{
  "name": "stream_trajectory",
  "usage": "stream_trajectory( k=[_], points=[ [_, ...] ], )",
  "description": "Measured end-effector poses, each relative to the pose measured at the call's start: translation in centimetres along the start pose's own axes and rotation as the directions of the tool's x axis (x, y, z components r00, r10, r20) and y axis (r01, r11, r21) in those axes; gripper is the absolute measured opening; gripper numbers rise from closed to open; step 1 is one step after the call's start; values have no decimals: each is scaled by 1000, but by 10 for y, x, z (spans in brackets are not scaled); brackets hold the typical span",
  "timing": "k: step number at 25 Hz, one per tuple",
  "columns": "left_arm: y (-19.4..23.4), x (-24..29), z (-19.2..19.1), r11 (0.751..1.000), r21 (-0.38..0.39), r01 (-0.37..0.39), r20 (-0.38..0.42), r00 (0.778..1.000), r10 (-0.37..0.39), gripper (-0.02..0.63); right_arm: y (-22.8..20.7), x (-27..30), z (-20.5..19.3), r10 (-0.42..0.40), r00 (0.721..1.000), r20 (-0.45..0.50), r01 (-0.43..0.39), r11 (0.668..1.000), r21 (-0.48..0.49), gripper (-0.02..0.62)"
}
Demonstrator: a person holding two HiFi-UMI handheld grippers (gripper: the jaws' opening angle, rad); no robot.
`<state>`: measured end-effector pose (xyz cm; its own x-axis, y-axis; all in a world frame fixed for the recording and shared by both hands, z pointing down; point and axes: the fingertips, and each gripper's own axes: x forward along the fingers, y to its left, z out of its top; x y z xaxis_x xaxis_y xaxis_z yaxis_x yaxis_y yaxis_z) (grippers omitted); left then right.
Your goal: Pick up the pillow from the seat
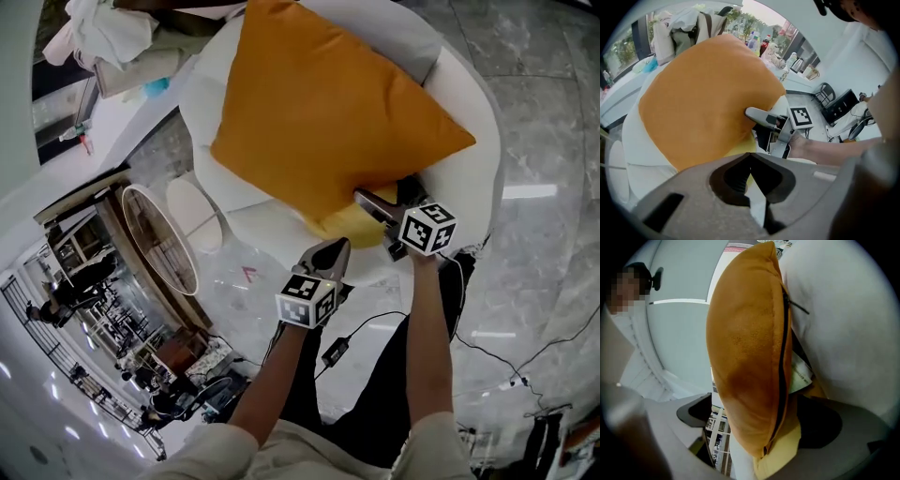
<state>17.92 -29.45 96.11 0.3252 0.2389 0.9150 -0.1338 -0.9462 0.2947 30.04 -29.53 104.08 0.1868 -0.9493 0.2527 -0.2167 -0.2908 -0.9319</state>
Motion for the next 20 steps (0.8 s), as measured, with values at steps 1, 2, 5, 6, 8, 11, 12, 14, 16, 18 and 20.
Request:
stream_trajectory(
  k=[1,2,5,6,8,11,12,14,16,18,20],
  points=[
    [3,2,0,1000,-9,-2,6,1000,2,9,1,5,2,25,1000,12,-25,1000,0,510],
    [7,4,1,1000,-15,-3,13,1000,3,9,0,10,5,43,999,28,-43,999,3,522],
    [20,12,0,1000,-9,3,21,1000,-3,9,-5,26,11,83,994,69,-83,996,10,540],
    [25,15,-4,1000,-3,2,18,1000,-2,9,-5,29,11,101,992,77,-102,995,16,540],
    [35,21,-14,1000,-1,-9,9,1000,9,9,-4,34,9,152,985,87,-156,987,35,541],
    [46,28,-23,1000,-16,-20,6,1000,20,9,6,42,8,282,956,85,-288,955,70,541],
    [47,30,-26,1000,-17,-21,5,1000,21,9,13,45,9,334,939,86,-341,936,86,541],
    [47,31,-30,1000,-16,-20,6,1000,20,9,25,48,13,400,911,100,-410,906,106,541],
    [48,29,-31,1000,-20,-18,13,1000,19,9,32,51,16,408,907,104,-417,903,103,541],
    [50,26,-28,999,-41,-9,29,1000,10,9,31,56,17,369,924,102,-379,919,110,540],
    [50,23,-26,997,-71,6,47,999,-3,9,26,60,17,309,945,105,-322,935,150,540]
  ],
)
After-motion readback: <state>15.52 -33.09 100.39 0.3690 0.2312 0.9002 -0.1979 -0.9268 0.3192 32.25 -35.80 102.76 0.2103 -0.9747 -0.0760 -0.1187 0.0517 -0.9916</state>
